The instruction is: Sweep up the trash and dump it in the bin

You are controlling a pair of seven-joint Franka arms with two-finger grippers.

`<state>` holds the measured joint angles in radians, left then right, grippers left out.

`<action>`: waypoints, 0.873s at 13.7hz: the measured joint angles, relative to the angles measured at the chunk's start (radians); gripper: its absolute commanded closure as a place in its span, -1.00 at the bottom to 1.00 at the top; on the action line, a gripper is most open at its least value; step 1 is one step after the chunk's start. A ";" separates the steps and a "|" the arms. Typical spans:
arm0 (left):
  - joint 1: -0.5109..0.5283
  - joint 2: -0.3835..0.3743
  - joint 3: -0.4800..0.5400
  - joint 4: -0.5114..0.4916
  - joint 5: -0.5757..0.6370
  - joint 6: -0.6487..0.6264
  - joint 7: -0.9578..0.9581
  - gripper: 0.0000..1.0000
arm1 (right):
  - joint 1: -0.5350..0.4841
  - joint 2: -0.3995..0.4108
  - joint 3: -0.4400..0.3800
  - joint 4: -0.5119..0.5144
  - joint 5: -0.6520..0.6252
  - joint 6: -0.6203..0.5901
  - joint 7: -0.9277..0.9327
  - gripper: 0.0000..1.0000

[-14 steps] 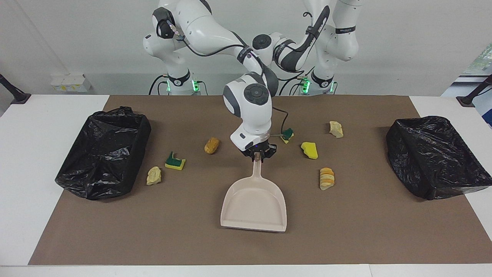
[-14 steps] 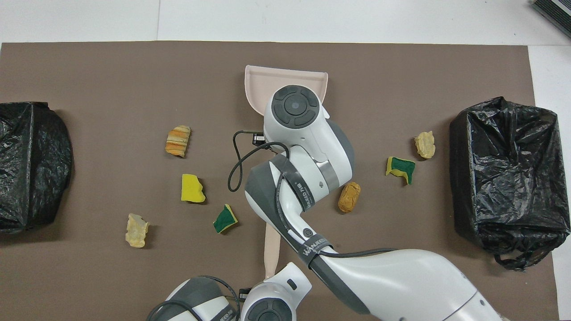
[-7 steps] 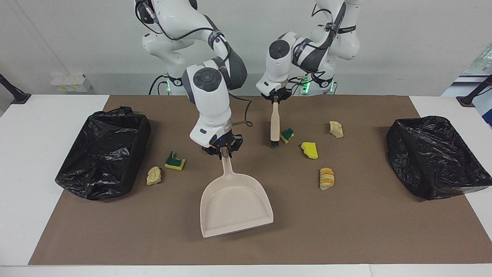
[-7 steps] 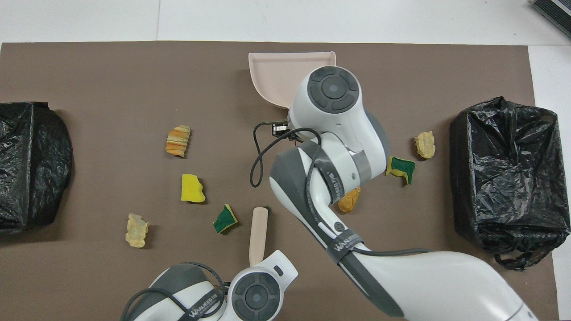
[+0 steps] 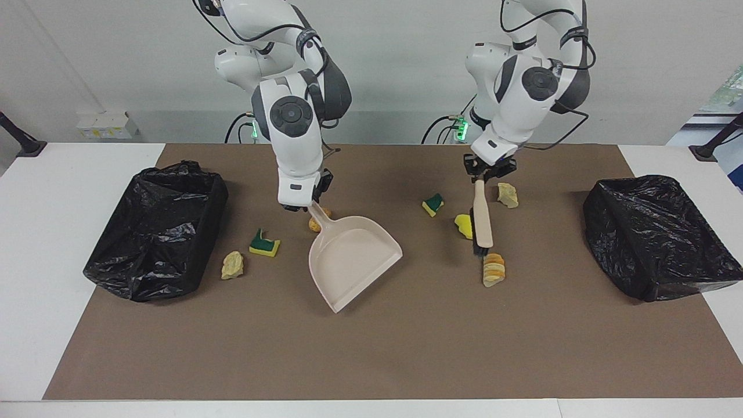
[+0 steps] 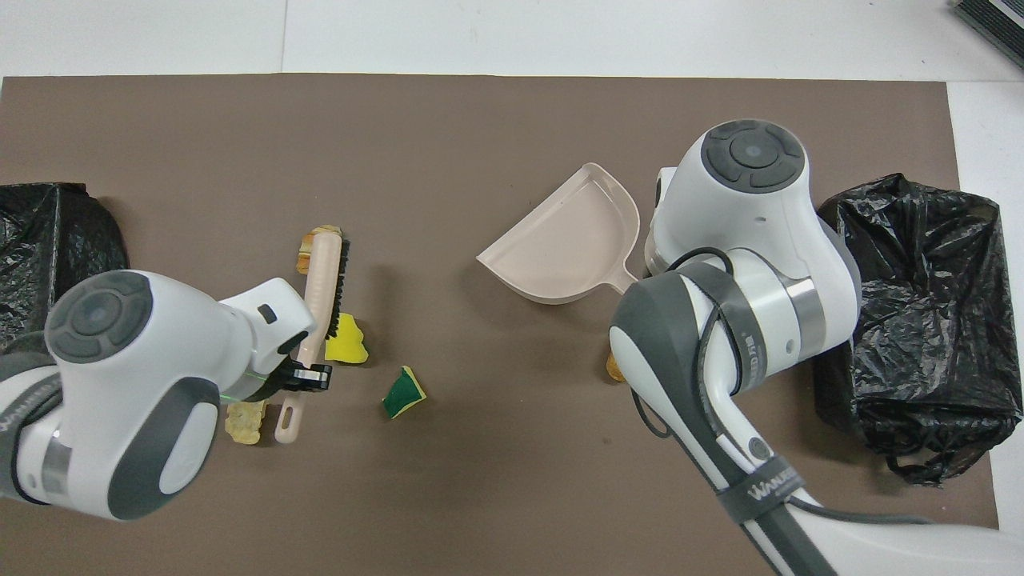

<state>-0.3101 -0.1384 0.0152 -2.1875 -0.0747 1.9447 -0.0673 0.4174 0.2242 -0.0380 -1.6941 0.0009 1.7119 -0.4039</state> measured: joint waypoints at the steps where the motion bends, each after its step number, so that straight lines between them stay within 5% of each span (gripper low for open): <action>1: 0.037 0.021 0.000 0.022 0.016 0.002 0.048 1.00 | 0.019 -0.018 0.002 -0.026 -0.007 0.019 -0.046 1.00; 7: 0.208 0.133 -0.001 0.067 0.030 0.120 0.361 1.00 | 0.057 -0.119 0.003 -0.233 -0.015 0.139 -0.410 1.00; 12: 0.278 0.260 -0.002 0.187 0.053 0.143 0.478 1.00 | 0.148 -0.147 0.007 -0.275 -0.042 0.129 -0.443 1.00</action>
<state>-0.0319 0.1219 0.0134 -2.0007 -0.0219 2.0877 0.4110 0.5656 0.0775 -0.0306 -1.9687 -0.0412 1.8412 -0.8468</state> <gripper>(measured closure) 0.740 0.670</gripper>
